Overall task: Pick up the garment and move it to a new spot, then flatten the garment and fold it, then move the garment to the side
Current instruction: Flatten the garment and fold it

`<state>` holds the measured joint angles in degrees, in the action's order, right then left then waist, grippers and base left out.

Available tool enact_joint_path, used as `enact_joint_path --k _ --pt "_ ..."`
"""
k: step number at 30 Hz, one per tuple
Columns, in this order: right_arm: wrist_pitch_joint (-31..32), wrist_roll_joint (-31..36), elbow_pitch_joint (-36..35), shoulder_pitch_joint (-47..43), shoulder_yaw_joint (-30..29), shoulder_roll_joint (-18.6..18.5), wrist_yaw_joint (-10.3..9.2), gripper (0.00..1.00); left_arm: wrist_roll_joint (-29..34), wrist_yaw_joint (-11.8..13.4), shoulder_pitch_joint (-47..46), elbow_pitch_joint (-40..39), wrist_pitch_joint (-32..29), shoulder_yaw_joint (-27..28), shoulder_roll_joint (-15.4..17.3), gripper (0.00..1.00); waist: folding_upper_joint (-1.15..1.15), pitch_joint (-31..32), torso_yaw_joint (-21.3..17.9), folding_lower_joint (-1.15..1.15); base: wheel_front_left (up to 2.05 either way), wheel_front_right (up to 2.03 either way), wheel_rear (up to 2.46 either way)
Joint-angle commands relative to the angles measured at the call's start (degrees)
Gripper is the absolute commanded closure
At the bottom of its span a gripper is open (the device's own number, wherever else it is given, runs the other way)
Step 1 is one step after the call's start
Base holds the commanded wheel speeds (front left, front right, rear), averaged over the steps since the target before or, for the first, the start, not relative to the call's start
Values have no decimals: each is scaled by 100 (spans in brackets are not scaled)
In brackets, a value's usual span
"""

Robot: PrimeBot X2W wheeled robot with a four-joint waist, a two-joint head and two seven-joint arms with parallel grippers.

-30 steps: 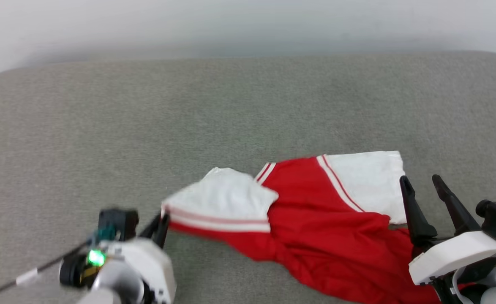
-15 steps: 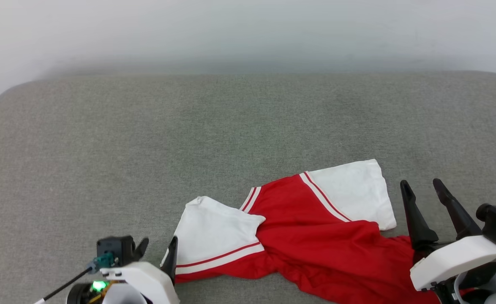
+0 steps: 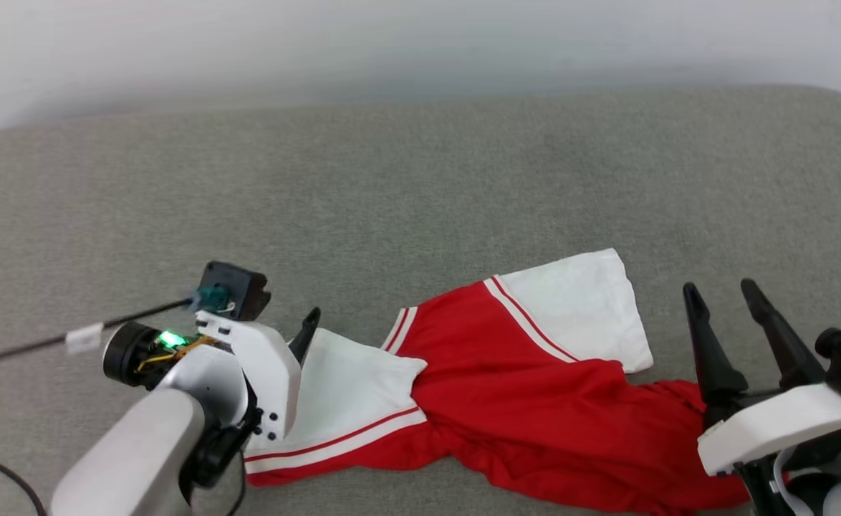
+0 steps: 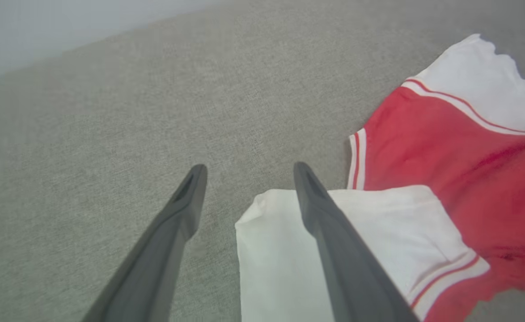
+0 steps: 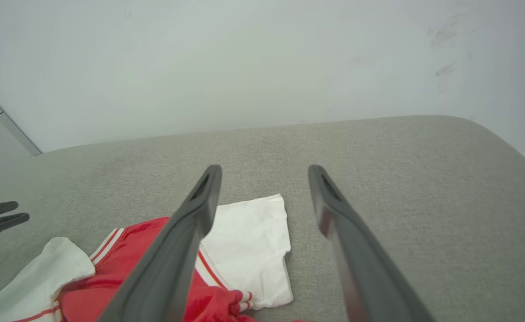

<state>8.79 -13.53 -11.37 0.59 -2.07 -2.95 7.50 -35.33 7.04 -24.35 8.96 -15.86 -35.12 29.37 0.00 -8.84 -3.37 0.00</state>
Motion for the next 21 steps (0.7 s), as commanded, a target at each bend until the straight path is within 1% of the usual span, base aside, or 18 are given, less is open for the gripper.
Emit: enact_joint_path --k 1,7,11,12,13,14,15,16,17,20,21 --pt "-45 42 -34 116 17 10 -2 0 -59 -150 -144 128 -360 -124 82 0 0 -168 -147 0 0 0 0" --pt "-162 43 -1 376 89 11 -2 0 -299 -618 -409 594 -1612 -451 409 0 0 -516 -382 0 0 0 0" --pt "-236 -3 107 450 120 11 -2 0 -386 -814 -442 922 -2213 -648 551 0 0 -686 -474 0 0 0 0" --pt "-241 4 139 460 133 11 -1 0 -418 -867 -450 979 -2337 -699 539 0 0 -711 -489 0 0 0 0" --pt "-241 4 139 460 133 11 -1 0 -418 -867 -450 979 -2337 -699 539 0 0 -711 -489 0 0 0 0" --pt "-257 6 159 474 137 11 -2 0 -414 -928 -469 1037 -2500 -794 540 0 0 -731 -502 0 0 0 0" --pt "-267 43 180 486 135 11 -2 0 -431 -990 -454 1064 -2635 -877 517 32 0 -742 -510 0 0 0 0" --pt "-274 59 198 502 138 11 -2 0 -455 -1037 -458 1069 -2714 -935 475 69 0 -752 -516 0 0 0 0" --pt "-275 85 211 524 149 12 -2 0 -443 -1055 -464 1077 -2788 -998 443 100 0 -755 -521 0 0 0 0" --pt "-260 152 238 557 160 11 -2 0 -363 -1012 -522 1004 -2594 -997 337 100 0 -717 -505 0 0 0 0" --pt "-242 186 243 545 158 11 -2 0 -316 -946 -545 963 -2416 -943 312 100 0 -690 -487 0 0 0 0"
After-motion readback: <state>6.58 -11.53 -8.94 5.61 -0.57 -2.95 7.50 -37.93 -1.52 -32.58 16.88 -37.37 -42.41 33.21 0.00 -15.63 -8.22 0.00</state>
